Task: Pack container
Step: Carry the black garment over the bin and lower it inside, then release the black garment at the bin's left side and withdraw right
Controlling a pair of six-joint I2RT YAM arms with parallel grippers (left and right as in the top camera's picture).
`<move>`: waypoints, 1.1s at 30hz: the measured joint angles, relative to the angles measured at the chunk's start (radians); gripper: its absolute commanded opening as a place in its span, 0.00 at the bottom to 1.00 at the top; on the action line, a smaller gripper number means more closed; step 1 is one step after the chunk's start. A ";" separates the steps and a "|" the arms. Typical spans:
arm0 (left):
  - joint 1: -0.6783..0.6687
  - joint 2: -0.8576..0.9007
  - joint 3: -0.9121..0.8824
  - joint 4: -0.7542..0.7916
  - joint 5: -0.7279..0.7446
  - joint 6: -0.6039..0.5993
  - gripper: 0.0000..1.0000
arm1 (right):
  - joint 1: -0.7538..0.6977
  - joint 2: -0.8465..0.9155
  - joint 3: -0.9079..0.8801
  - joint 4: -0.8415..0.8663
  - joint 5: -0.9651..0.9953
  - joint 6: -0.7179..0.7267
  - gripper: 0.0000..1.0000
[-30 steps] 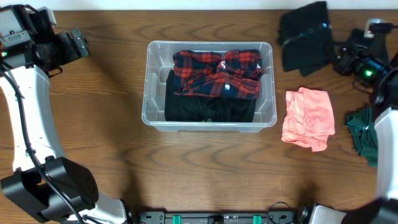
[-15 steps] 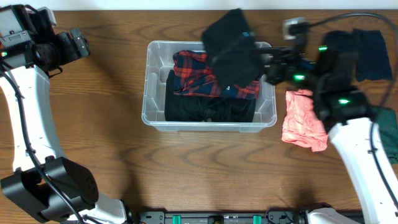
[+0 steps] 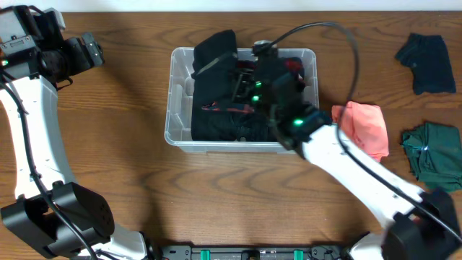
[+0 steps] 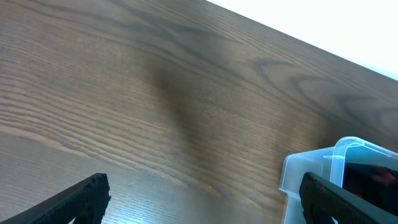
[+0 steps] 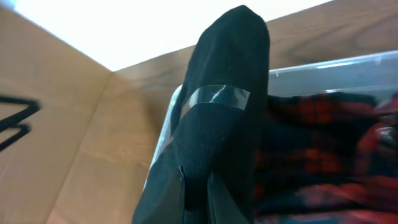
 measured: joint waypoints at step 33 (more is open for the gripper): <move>0.000 0.000 0.000 0.000 0.000 0.000 0.98 | 0.040 0.018 0.057 -0.047 -0.090 -0.489 0.18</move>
